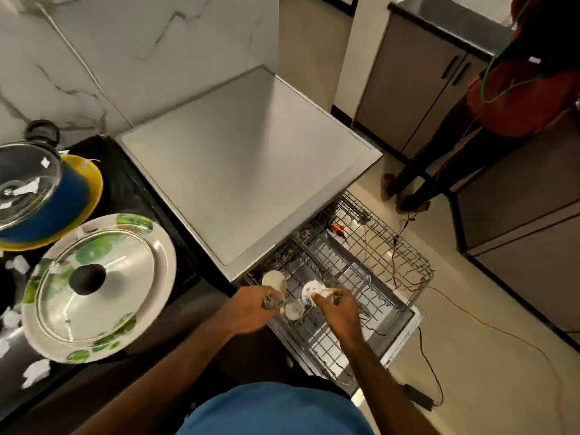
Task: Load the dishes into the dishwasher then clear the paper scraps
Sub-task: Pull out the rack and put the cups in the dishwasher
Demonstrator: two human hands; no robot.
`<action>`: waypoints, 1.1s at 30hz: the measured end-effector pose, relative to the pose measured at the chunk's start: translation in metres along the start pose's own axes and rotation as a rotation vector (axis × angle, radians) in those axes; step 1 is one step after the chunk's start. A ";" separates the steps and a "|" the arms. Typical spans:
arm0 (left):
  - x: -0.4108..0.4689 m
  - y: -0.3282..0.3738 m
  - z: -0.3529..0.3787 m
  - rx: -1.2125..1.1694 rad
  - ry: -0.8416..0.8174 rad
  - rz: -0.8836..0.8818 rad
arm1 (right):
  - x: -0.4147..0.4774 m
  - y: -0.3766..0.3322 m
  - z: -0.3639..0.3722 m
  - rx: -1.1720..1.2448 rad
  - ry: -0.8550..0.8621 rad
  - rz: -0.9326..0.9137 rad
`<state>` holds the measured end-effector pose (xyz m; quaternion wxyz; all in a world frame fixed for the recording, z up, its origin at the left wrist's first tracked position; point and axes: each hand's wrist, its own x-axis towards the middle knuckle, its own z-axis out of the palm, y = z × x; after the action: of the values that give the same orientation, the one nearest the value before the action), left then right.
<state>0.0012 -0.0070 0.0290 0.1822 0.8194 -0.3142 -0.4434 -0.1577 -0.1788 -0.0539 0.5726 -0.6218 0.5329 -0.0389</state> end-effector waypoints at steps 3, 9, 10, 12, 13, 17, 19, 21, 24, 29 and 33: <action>0.009 -0.001 0.021 0.065 0.027 -0.057 | 0.024 0.028 0.002 -0.145 -0.031 -0.006; 0.022 0.003 0.051 0.100 0.079 -0.168 | 0.059 0.072 0.012 -0.541 -0.190 -0.043; 0.022 0.005 0.055 0.098 0.067 -0.181 | 0.061 0.076 0.013 -0.608 -0.214 -0.069; 0.025 0.007 0.064 0.066 0.049 -0.221 | 0.069 0.088 0.018 -0.692 -0.253 -0.112; 0.026 0.007 0.068 0.053 0.046 -0.236 | 0.074 0.094 0.021 -0.703 -0.261 -0.108; 0.032 0.006 0.078 0.036 0.031 -0.286 | 0.090 0.109 0.030 -0.739 -0.276 -0.056; 0.035 0.008 0.081 0.029 0.032 -0.291 | 0.096 0.115 0.034 -0.761 -0.286 -0.043; 0.036 0.010 0.083 0.021 0.044 -0.293 | 0.100 0.120 0.039 -0.750 -0.293 -0.027; 0.036 0.013 0.085 0.004 0.061 -0.301 | 0.105 0.127 0.047 -0.749 -0.309 -0.013; 0.031 0.017 0.083 0.001 0.063 -0.315 | 0.109 0.133 0.058 -0.726 -0.362 0.026; 0.027 0.019 0.079 0.003 0.067 -0.324 | 0.108 0.140 0.053 -0.685 -0.410 0.057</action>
<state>-0.0608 -0.0412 -0.0190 0.1172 0.8740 -0.1723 -0.4390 -0.1628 -0.1883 -0.2381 0.4274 -0.7565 0.4068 0.2820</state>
